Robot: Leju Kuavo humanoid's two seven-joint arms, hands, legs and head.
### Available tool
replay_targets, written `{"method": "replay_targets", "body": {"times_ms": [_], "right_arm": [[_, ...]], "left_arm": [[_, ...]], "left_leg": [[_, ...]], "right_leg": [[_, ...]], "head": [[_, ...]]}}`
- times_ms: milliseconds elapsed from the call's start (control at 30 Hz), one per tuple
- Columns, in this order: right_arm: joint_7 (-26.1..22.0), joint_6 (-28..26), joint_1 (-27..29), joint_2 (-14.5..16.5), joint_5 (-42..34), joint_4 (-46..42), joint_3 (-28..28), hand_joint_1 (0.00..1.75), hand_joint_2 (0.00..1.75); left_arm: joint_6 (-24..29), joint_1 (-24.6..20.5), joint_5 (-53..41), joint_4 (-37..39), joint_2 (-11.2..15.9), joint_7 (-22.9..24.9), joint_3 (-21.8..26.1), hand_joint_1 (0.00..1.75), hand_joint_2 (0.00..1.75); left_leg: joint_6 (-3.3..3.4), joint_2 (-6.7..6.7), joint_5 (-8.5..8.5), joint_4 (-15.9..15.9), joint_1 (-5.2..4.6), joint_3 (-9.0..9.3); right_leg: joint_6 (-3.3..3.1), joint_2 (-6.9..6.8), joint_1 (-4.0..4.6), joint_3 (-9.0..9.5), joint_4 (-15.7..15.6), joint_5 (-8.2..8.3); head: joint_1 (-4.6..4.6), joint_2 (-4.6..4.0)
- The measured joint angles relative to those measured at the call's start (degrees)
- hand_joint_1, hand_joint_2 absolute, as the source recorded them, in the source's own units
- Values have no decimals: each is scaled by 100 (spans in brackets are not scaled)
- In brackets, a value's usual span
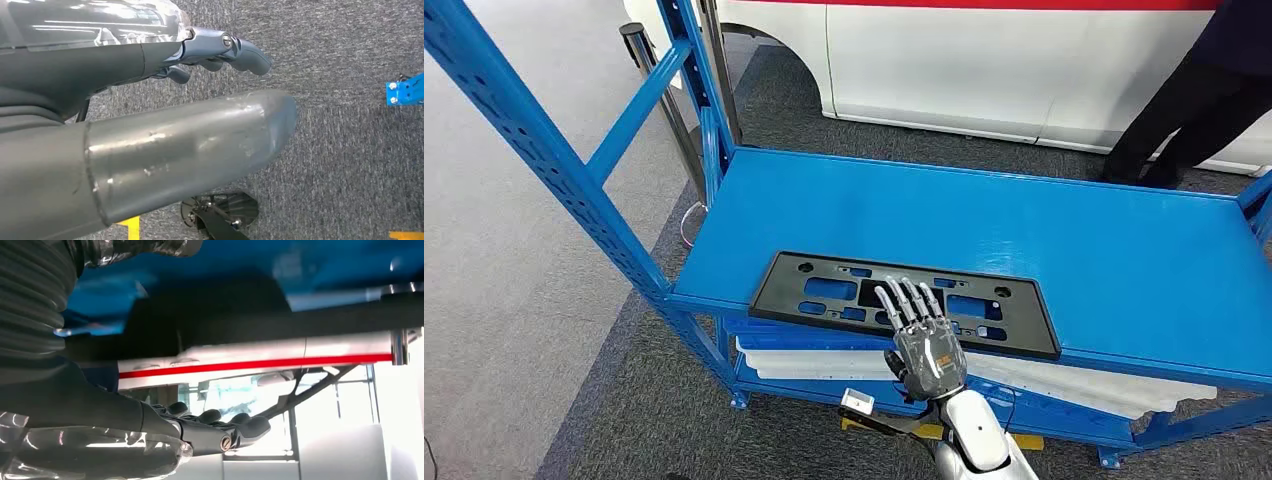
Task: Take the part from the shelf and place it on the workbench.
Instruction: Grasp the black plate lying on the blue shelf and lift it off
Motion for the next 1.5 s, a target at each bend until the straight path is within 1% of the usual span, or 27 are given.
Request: {"method": "replay_targets", "body": {"times_ms": [233,500,567,667,800,1000,1167,1333,1500], "right_arm": [[-212,-5,-313,133,-465,119,-111,0,175],[-270,-5,-417,177,-818,237,-118,0,175],[-142,-5,-456,174,-787,267,-117,0,175],[208,-1,-581,129,-509,404,-90,0,175],[716,140,-854,-27,82,838,45,0,175],[1253,410,-1339,-259,734,1545,337,0,175],[1361,439,-1574,-355,864,1896,491,0,175],[1384,444,-1653,-384,877,2032,539,0,175],[1516,476,-1744,-422,923,2173,569,0,175]], "left_arm": [[-32,-1,-69,1,2,16,21,0,0],[-32,-3,-111,3,2,26,35,0,0],[-33,-4,-148,4,6,37,42,0,0],[-34,-7,-235,4,19,41,46,0,0],[-39,-12,-336,4,28,40,46,0,0],[-52,-33,-443,4,33,43,46,0,0],[-52,-42,-470,4,33,49,48,0,0],[-52,-42,-476,4,33,49,49,0,0],[-50,-42,-510,4,33,51,68,0,0]], "left_leg": [[0,0,1,1,0,-1],[0,0,1,1,0,-4],[0,0,1,2,0,-5],[0,0,1,3,0,-4],[0,0,1,7,0,-4],[0,5,1,8,0,10],[2,5,2,9,0,28],[12,5,11,17,0,28],[17,5,14,27,-1,27]], "right_leg": [[1,0,0,0,0,1],[1,0,0,-2,0,1],[1,0,0,-2,0,1],[2,0,0,-2,0,1],[4,0,0,-1,0,3],[5,4,0,11,0,3],[14,3,0,30,-1,9],[27,3,0,37,-1,20],[38,3,3,41,-1,28]], "head": [[0,0],[0,0],[0,0],[0,0],[0,0],[0,0],[0,0],[0,0],[0,0]]}}
